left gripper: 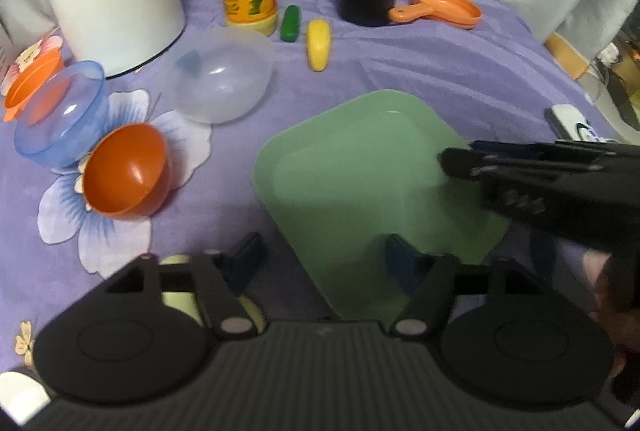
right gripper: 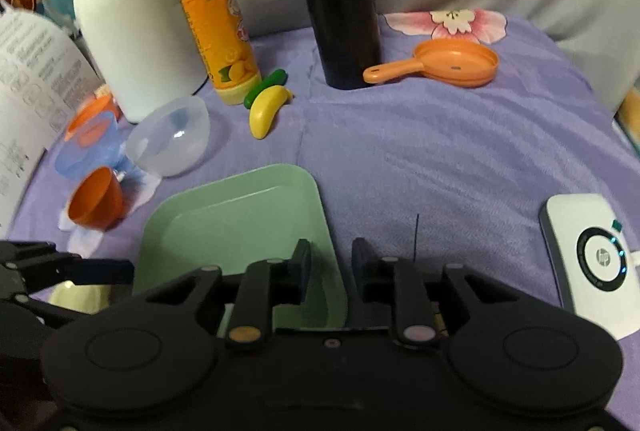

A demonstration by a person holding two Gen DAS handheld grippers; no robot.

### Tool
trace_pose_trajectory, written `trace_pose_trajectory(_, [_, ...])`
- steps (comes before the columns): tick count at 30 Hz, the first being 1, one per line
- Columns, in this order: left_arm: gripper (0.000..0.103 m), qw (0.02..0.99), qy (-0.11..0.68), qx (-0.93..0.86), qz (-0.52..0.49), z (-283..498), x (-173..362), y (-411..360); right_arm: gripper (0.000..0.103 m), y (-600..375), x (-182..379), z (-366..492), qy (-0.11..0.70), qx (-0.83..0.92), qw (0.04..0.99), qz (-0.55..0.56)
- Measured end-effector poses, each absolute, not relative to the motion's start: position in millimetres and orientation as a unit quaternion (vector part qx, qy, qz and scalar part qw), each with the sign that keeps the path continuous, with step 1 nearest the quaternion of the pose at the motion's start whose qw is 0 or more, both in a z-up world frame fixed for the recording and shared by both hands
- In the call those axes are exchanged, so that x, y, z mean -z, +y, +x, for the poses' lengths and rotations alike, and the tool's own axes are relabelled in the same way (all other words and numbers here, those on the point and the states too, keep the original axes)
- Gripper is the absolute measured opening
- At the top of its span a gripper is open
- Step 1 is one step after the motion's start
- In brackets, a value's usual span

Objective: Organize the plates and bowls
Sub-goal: 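Close both grippers on the rim of the green tray, then carry the green tray onto the white plate and open both grippers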

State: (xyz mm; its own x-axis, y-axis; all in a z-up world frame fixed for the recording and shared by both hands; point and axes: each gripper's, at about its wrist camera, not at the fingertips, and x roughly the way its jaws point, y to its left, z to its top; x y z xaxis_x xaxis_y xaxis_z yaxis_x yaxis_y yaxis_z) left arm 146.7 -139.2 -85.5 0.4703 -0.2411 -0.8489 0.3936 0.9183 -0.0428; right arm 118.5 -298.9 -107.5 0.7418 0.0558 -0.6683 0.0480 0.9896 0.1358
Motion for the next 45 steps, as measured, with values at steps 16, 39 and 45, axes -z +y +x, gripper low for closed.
trace_pose_trajectory(16, [0.040,0.864,0.478,0.148,0.061,136,66,-121,0.027,-279,85,84,0.374,-0.007,0.918,0.132])
trace_pose_trajectory(39, [0.040,0.886,0.455,0.089,0.020,74,2,19,0.027,-159,29,37,0.407,-0.078,0.902,0.121])
trace_pose_trajectory(45, [0.040,0.888,0.456,0.062,-0.003,52,2,72,0.027,-109,22,30,0.424,-0.112,0.892,0.108])
